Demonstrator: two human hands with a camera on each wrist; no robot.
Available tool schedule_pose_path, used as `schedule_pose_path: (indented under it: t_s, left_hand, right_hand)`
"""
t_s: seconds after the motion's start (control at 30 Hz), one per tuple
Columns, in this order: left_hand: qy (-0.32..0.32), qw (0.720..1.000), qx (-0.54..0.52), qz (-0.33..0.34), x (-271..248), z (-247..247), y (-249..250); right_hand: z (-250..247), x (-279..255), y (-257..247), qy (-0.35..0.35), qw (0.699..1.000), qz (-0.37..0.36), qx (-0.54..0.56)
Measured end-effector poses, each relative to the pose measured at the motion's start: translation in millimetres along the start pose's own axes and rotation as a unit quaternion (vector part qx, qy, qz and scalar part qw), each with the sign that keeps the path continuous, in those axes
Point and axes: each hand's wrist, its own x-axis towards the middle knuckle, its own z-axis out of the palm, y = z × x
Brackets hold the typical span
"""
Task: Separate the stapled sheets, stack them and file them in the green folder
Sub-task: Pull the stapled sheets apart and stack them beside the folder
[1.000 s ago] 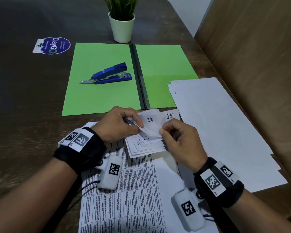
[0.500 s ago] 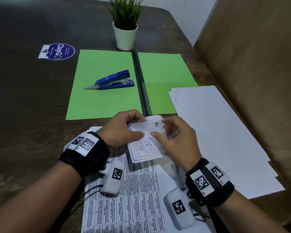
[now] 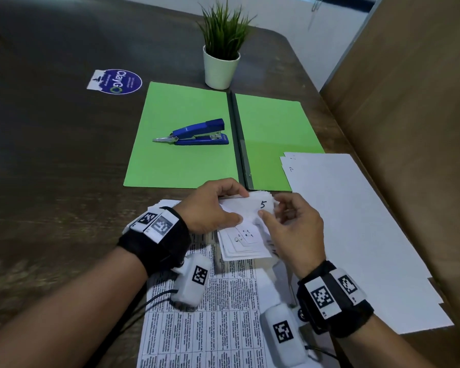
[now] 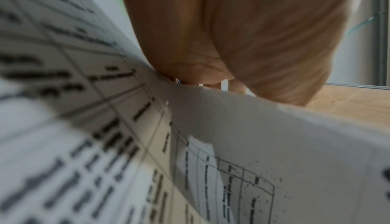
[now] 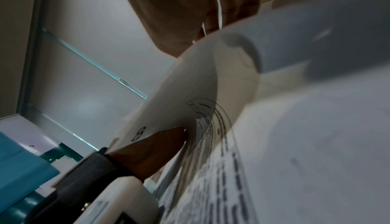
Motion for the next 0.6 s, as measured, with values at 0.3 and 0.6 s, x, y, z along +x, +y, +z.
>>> schedule_pose_path:
  t_s: [0.3, 0.6]
  left_hand:
    - [0.003, 1.0, 0.016, -0.003, 1.3, -0.4, -1.8]
    - [0.003, 1.0, 0.012, 0.0, 1.3, -0.8, -0.9]
  right_hand:
    - [0.3, 0.0, 2.0, 0.015, 1.0, 0.026, -0.005]
    - [-0.9, -1.2, 1.0, 0.024, 0.999, 0.023, 0.011]
